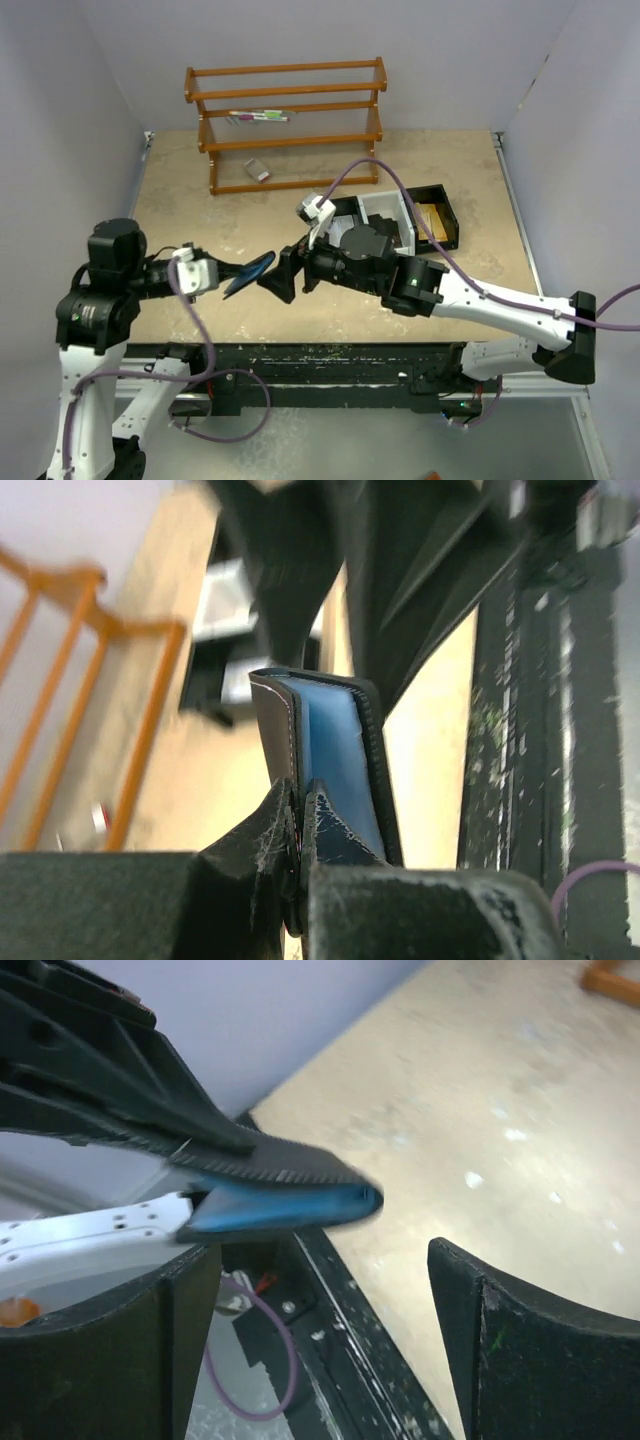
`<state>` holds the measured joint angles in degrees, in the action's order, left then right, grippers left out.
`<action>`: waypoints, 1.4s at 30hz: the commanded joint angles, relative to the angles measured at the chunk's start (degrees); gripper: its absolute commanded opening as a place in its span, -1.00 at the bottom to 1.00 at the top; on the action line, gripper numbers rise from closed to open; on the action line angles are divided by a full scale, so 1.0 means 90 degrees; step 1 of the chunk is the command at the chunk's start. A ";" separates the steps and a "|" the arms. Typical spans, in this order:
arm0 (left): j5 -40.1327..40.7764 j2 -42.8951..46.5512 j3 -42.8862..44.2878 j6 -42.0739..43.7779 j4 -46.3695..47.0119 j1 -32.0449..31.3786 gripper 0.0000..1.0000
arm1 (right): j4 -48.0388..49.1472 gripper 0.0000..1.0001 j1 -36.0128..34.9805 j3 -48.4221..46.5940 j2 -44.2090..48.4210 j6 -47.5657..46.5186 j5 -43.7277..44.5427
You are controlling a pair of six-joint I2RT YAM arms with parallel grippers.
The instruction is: Take the credit cards out of the card holder
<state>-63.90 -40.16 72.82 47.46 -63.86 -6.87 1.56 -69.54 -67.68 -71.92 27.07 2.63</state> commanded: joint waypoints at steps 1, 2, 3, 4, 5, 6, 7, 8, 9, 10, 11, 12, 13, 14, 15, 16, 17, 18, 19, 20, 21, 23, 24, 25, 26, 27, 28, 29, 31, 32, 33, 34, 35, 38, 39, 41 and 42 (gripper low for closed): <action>0.2071 0.0024 -0.1011 0.0161 0.0855 0.0002 -1.00 | -0.1221 0.78 0.0383 0.0344 0.0824 0.0926 0.1431; 0.2329 -0.0014 -0.1195 0.0231 0.1000 0.0002 -1.00 | -0.1545 0.83 0.0568 0.0578 0.1078 0.1120 0.1537; 0.2533 -0.0058 -0.1377 0.0281 0.1132 0.0005 -1.00 | -0.1745 0.97 0.0784 0.0820 0.1332 0.1277 0.1577; 0.2709 -0.0124 -0.1526 0.0338 0.1284 0.0002 -1.00 | -0.1901 1.00 0.0993 0.1006 0.1629 0.1397 0.1627; 0.2883 -0.0209 -0.1673 0.0362 0.1480 0.0002 -1.00 | -0.2088 0.99 0.1185 0.1274 0.1911 0.1493 0.1732; 0.3031 -0.0301 -0.1812 0.0383 0.1610 -0.0003 -1.00 | -0.2261 0.99 0.1330 0.1436 0.2168 0.1565 0.1895; 0.3162 -0.0426 -0.1926 0.0398 0.1744 -0.0007 -1.00 | -0.2419 0.99 0.1434 0.1553 0.2401 0.1613 0.2058; 0.3257 -0.0569 -0.2033 0.0400 0.1822 -0.0008 -1.00 | -0.2560 0.99 0.1509 0.1630 0.2577 0.1647 0.2216; 0.3324 -0.0721 -0.2111 0.0428 0.1881 -0.0008 -1.00 | -0.2713 0.99 0.1568 0.1673 0.2711 0.1672 0.2359; 0.3394 -0.0878 -0.2177 0.0454 0.1972 -0.0009 -1.00 | -0.2860 0.99 0.1615 0.1676 0.2795 0.1692 0.2510; 0.3462 -0.1006 -0.2259 0.0434 0.2106 -0.0016 -1.00 | -0.3002 0.99 0.1643 0.1661 0.2839 0.1719 0.2624; 0.3553 -0.1142 -0.2340 0.0369 0.2269 -0.0017 -1.00 | -0.3126 0.99 0.1683 0.1647 0.2839 0.1769 0.2709; 0.3557 -0.1261 -0.2366 0.0324 0.2358 -0.0017 -1.00 | -0.3217 0.99 0.1728 0.1635 0.2831 0.1811 0.2757; 0.3495 -0.1389 -0.2384 0.0322 0.2403 -0.0017 -0.95 | -0.3271 0.99 0.1764 0.1627 0.2810 0.1850 0.2788; 0.3441 -0.1561 -0.2410 0.0287 0.2457 -0.0017 -0.85 | -0.3294 0.99 0.1800 0.1622 0.2785 0.1877 0.2805; 0.3417 -0.1707 -0.2433 0.0257 0.2510 -0.0017 -0.80 | -0.3299 0.99 0.1820 0.1614 0.2749 0.1884 0.2829; 0.3410 -0.1863 -0.2441 0.0246 0.2563 -0.0017 -0.75 | -0.3306 0.99 0.1835 0.1618 0.2718 0.1910 0.2878; 0.3434 -0.2031 -0.2443 0.0227 0.2630 -0.0017 -0.61 | -0.3303 0.99 0.1851 0.1621 0.2696 0.1934 0.2937; 0.3479 -0.2171 -0.2418 0.0134 0.2701 -0.0020 -0.36 | -0.3299 0.99 0.1861 0.1622 0.2676 0.1964 0.3014; 0.3501 -0.2299 -0.2357 0.0003 0.2757 -0.0018 -0.06 | -0.3291 0.99 0.1879 0.1635 0.2676 0.1979 0.3099; 0.3525 -0.2406 -0.2254 -0.0150 0.2776 -0.0013 0.15 | -0.3289 0.99 0.1899 0.1648 0.2681 0.1982 0.3186; 0.3460 -0.2504 -0.1999 -0.0367 0.2662 -0.0008 0.60 | -0.3345 0.99 0.1950 0.1694 0.2709 0.2030 0.3441; 0.3377 -0.2485 -0.1891 -0.0437 0.2574 -0.0008 0.90 | -0.3380 0.99 0.1993 0.1729 0.2762 0.2056 0.3586; 0.3300 -0.2419 -0.1806 -0.0542 0.2522 -0.0008 1.00 | -0.3384 0.99 0.2045 0.1779 0.2833 0.2069 0.3720; 0.3254 -0.2312 -0.1741 -0.0698 0.2548 0.0000 0.99 | -0.3364 0.99 0.2109 0.1851 0.2925 0.2076 0.3855; 0.3244 -0.2205 -0.1705 -0.0904 0.2630 0.0002 0.99 | -0.3326 0.99 0.2199 0.1927 0.3058 0.2071 0.4036; 0.3267 -0.2084 -0.1697 -0.1132 0.2749 0.0009 0.99 | -0.3275 0.99 0.2289 0.2021 0.3172 0.2066 0.4195; 0.3348 -0.1972 -0.1712 -0.1376 0.2901 0.0016 0.99 | -0.3224 0.99 0.2384 0.2151 0.3264 0.2053 0.4387; 0.3622 -0.1790 -0.1842 -0.1831 0.3290 0.0044 0.99 | -0.3107 0.99 0.2585 0.2394 0.3471 0.2065 0.4841; 0.3850 -0.1721 -0.1934 -0.2096 0.3538 0.0056 0.99 | -0.3029 0.99 0.2670 0.2529 0.3604 0.2077 0.5074; 0.4140 -0.1663 -0.2088 -0.2368 0.3792 0.0070 0.99 | -0.2937 0.99 0.2774 0.2642 0.3746 0.2077 0.5273; 0.4397 -0.1632 -0.2178 -0.2535 0.3994 0.0091 0.99 | -0.2846 0.99 0.2884 0.2749 0.3867 0.2054 0.5451; 0.4660 -0.1609 -0.2371 -0.2679 0.4249 0.0140 0.99 | -0.2713 0.99 0.3007 0.2850 0.3988 0.1971 0.5612; 0.5131 -0.1677 -0.2785 -0.3017 0.5028 0.0454 0.99 | -0.1910 0.99 0.3516 0.3221 0.4140 0.1305 0.5845; 0.5143 -0.1749 -0.2922 -0.3252 0.5327 0.0745 0.99 | -0.1625 0.99 0.3752 0.3327 0.4073 0.1060 0.5782; 0.4992 -0.1986 -0.3084 -0.3690 0.5861 0.1222 0.99 | -0.0974 0.99 0.4423 0.3439 0.3768 0.0544 0.5301; 0.4887 -0.2131 -0.3126 -0.3876 0.6036 0.1419 0.99 | -0.0827 0.99 0.4813 0.3426 0.3514 0.0475 0.5016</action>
<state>-21.82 -56.01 46.94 22.31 -21.91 -0.47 -18.20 -34.74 -37.80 -35.38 39.09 49.32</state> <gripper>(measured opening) 0.992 0.994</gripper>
